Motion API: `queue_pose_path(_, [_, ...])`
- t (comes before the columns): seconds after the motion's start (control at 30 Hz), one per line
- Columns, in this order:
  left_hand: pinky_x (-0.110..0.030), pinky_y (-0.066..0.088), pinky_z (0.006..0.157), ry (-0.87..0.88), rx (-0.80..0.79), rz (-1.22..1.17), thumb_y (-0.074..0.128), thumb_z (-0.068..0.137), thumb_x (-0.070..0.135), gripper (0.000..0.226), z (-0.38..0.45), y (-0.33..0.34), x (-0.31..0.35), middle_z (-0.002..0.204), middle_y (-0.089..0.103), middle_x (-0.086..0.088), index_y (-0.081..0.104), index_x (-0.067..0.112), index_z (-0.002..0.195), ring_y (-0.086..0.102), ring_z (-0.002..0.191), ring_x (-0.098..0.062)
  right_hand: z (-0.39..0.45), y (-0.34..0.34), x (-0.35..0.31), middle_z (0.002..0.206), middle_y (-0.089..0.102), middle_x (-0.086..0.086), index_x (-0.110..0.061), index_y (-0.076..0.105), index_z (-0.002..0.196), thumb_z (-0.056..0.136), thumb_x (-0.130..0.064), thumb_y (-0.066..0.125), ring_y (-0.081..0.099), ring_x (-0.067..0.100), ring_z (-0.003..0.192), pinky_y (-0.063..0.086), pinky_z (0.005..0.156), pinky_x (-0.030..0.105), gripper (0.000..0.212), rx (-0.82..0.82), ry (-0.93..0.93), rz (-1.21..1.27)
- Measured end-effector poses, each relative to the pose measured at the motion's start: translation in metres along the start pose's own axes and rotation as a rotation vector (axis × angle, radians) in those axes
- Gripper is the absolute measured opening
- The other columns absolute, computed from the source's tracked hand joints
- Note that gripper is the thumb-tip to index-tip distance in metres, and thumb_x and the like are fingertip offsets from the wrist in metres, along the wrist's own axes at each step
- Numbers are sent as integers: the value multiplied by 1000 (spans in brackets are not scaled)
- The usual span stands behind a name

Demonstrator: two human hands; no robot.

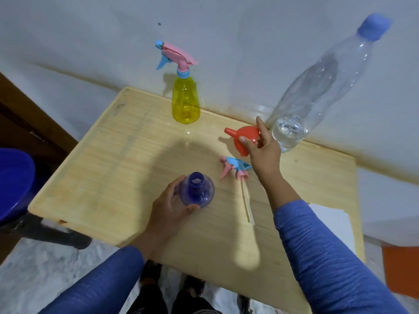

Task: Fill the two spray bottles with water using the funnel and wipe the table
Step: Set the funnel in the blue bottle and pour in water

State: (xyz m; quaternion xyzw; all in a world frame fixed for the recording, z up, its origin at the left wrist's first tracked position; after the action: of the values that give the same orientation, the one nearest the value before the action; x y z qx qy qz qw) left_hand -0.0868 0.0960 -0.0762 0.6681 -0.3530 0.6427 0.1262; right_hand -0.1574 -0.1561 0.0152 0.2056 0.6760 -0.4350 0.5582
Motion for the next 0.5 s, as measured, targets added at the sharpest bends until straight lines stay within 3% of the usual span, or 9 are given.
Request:
queue_pose_path(0.07, [-23, 47, 92, 0, 0, 9, 77, 51, 60, 83, -1, 0, 0, 122, 56, 22, 44, 42, 126, 55, 113, 1, -19, -5, -11, 110, 63, 22, -25, 38, 141, 83, -17, 69, 63, 23, 97, 51, 95, 34, 67, -12, -7, 57])
queue_pose_path(0.1, [-21, 47, 91, 1, 0, 11, 76, 51, 59, 83, -1, 0, 1, 121, 56, 23, 45, 41, 126, 56, 112, 2, -29, -7, -17, 107, 65, 19, -25, 40, 140, 83, -16, 69, 64, 18, 94, 52, 94, 33, 64, -14, -18, 68])
queue_pose_path(0.2, [-9, 44, 85, 10, -6, 17, 73, 50, 61, 86, -2, 0, 4, 118, 57, 21, 45, 38, 128, 55, 106, 6, -52, -12, -34, 110, 62, -6, -28, 46, 136, 84, -14, 68, 62, 4, 91, 53, 88, 24, 58, -26, -82, 90])
queue_pose_path(0.3, [-8, 42, 82, 4, 0, 22, 72, 47, 63, 86, -2, -1, 6, 116, 59, 20, 46, 39, 126, 55, 103, 7, -71, -12, -48, 101, 63, -9, -37, 47, 128, 85, -11, 66, 55, 3, 71, 49, 66, 8, 54, -59, -166, 52])
queue_pose_path(0.43, [-11, 42, 81, 5, 6, 25, 71, 47, 64, 75, -2, -3, 6, 110, 57, 30, 44, 53, 116, 57, 102, 4, -91, -3, -60, 120, 65, -4, -44, 50, 125, 83, -13, 68, 56, -5, 78, 46, 78, 15, 55, -146, -282, -49])
queue_pose_path(0.5, [-10, 42, 80, 6, 13, 12, 71, 47, 66, 74, -2, -4, 6, 109, 56, 32, 43, 54, 115, 57, 101, 4, -96, 4, -60, 108, 68, -4, -47, 52, 124, 82, -17, 67, 56, -1, 73, 44, 78, 17, 54, -190, -315, -108])
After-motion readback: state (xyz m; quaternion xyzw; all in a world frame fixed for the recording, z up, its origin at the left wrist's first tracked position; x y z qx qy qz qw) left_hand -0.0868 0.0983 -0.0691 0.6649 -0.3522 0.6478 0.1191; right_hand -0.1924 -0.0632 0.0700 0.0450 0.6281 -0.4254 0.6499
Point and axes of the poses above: each hand's wrist, its own z-axis towards the middle knuckle, its own y-axis out of the palm, x = y × z, the point moved 6 cm from there along z, towards the middle knuckle
